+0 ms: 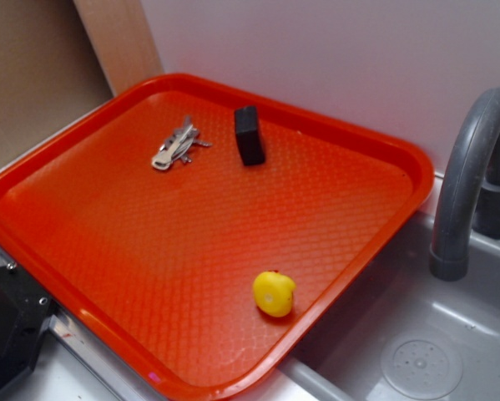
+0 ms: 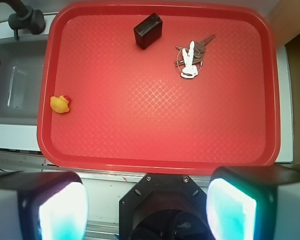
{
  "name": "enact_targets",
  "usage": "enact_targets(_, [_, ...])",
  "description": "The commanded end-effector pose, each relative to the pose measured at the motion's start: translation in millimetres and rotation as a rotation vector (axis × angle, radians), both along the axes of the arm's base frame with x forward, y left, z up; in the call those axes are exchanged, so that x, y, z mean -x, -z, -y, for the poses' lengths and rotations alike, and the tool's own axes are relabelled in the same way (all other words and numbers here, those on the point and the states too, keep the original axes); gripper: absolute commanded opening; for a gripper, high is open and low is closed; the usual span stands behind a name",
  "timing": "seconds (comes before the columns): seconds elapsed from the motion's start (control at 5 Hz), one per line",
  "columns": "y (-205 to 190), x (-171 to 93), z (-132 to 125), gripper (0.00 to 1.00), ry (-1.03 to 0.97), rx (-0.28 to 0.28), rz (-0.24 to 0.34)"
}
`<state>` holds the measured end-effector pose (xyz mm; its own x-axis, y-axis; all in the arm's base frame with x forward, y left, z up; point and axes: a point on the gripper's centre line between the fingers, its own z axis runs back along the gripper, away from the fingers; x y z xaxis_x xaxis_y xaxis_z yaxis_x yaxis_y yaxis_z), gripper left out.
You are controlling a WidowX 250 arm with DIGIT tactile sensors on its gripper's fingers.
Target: Grab the black box.
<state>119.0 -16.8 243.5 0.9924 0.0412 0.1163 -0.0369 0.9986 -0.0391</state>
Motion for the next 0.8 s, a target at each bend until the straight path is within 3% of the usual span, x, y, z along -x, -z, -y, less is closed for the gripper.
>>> enact_targets(0.0, [0,0,0,1.00,0.000,0.000,0.000])
enact_targets(0.2, [35,-42,-24,1.00,-0.225,0.147,0.017])
enact_targets(0.4, [49,-88,2,1.00,-0.439,0.215,0.084])
enact_targets(0.6, [68,-132,15,1.00,-0.578,0.216,0.132])
